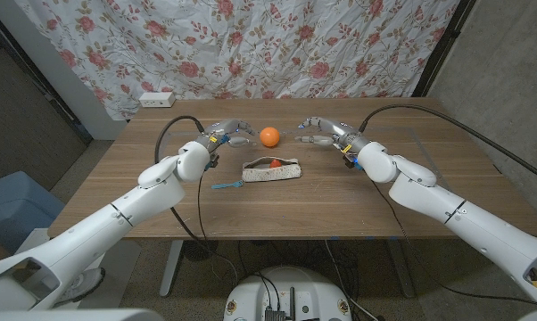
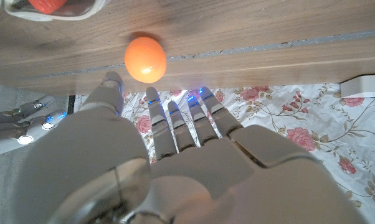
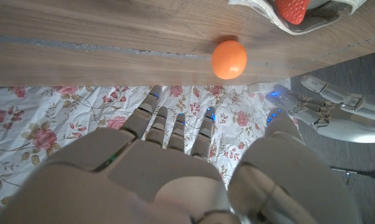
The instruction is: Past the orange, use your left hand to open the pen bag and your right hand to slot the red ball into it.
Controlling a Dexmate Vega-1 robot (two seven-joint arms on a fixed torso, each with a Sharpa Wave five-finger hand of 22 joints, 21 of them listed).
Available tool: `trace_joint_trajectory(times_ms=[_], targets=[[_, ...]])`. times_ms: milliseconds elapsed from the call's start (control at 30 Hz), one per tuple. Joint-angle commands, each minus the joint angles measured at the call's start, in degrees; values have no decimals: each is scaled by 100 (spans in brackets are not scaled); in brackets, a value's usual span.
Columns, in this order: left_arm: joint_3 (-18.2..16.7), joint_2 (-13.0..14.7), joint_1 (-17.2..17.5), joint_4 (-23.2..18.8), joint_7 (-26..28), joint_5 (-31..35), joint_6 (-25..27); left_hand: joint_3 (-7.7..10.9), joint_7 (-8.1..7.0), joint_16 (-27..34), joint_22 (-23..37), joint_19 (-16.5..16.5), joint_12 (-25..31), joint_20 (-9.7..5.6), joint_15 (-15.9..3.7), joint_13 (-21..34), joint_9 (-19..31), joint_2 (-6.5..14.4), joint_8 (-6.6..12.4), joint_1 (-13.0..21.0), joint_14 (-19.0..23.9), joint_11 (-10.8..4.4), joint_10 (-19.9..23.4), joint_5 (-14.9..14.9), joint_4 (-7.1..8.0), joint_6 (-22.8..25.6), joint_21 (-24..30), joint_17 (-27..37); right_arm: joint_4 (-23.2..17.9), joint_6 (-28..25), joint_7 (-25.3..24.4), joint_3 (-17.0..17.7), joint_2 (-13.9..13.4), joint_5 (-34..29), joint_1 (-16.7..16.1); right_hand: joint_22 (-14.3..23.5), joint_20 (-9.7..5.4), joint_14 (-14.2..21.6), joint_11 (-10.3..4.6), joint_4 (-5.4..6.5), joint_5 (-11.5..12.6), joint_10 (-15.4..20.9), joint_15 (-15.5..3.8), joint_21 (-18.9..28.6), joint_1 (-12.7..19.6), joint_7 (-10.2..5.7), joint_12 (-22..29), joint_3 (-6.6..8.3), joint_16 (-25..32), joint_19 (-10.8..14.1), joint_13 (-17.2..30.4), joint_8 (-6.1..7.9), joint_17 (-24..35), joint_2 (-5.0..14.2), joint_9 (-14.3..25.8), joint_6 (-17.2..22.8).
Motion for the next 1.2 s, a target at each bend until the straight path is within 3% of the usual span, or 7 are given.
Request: trace_joint_trajectory(times_ms=[33,267,400,867,1200], targets=[[-9,-201,-79,566,615,-639,-483,-7,-8,-9,30,-22,-8,6,-77,17,12,26,-37,-81,1,40,-28,-17,6,-106,-17,11,237,132,-327,211,103,652,-80,22,9,47,-62,44,-33,39,1,7,-143,-23,-5,-28,22,30,5,-72,27,18,-1,-89],[48,-335,-194,885,742,-920,-720,29,-17,0,32,-37,-5,28,-51,18,12,204,-43,-139,-25,80,-71,-12,44,-315,-14,23,371,304,-445,370,97,1089,-151,20,1,73,-59,82,-75,68,-69,-4,-255,2,-11,-72,24,25,-5,-159,20,31,-9,-161],[45,-408,-240,1075,812,-1107,-881,37,-18,-8,32,-70,-14,30,-37,18,12,259,-33,-203,-53,83,-119,-17,72,-374,-22,25,442,352,-489,433,103,1304,-183,15,-92,118,-71,106,-130,214,-193,-13,-366,6,18,-125,21,31,-18,-236,-6,33,-14,-168],[-119,-587,-231,1579,939,-1919,-1479,-21,-49,-93,22,-425,-39,41,165,18,-9,300,-13,-621,-666,178,-613,-33,54,-1010,-71,-6,758,747,-689,647,286,2100,-277,11,-192,113,-59,151,-194,275,-325,-11,-520,39,7,-189,-8,73,-33,-339,-42,43,-18,-213],[-268,-910,-187,2047,1170,-2513,-1978,-62,-34,-70,18,-530,-27,11,163,17,-13,320,-9,-797,-798,205,-710,-44,89,-1138,-76,4,1002,1064,-705,785,412,2652,-320,8,-263,145,-62,203,-246,335,-424,-19,-658,90,-2,-233,-18,87,-50,-418,-73,82,-21,-232]])
